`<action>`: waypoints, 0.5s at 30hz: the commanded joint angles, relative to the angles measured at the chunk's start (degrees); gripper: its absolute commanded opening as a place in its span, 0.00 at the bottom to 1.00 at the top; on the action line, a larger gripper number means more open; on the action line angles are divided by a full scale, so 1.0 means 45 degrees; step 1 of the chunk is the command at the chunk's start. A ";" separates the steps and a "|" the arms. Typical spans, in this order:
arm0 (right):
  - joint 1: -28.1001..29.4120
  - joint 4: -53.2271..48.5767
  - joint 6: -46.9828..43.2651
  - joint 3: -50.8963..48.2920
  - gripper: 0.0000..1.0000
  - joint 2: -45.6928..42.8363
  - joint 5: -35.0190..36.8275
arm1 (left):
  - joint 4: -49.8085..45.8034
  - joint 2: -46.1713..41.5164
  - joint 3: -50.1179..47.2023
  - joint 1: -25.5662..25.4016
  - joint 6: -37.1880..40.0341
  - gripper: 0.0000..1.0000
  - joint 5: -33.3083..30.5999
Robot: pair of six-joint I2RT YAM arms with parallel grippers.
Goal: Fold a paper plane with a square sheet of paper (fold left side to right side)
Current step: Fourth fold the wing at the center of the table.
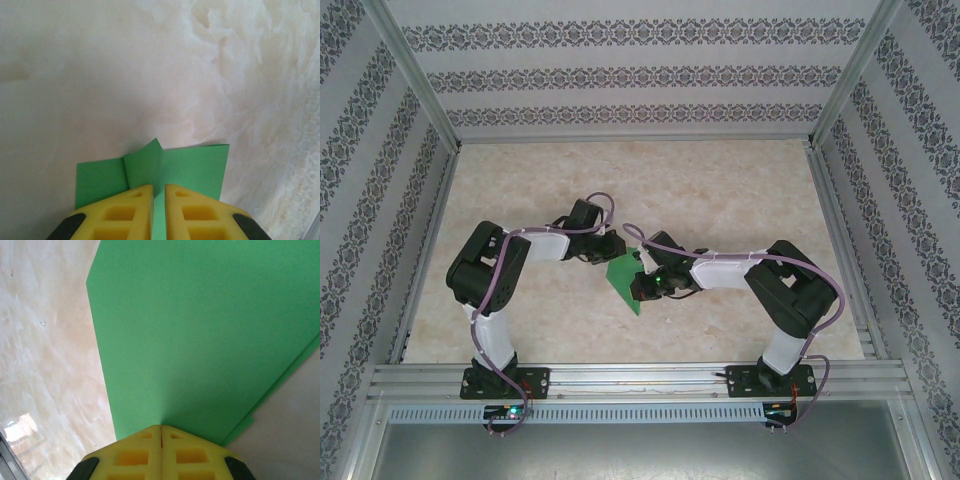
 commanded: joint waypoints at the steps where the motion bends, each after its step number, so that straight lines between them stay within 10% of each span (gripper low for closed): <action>1: 0.0215 -0.3153 -0.0427 -0.0831 0.00 0.0972 0.1137 | -0.0095 0.0580 0.0638 0.0761 0.0657 0.15 -0.1543; 15: -0.0054 -0.3090 -0.0708 -0.0965 0.00 0.0704 0.0775 | -0.1137 0.0914 0.2023 0.1269 0.1207 0.14 -0.1540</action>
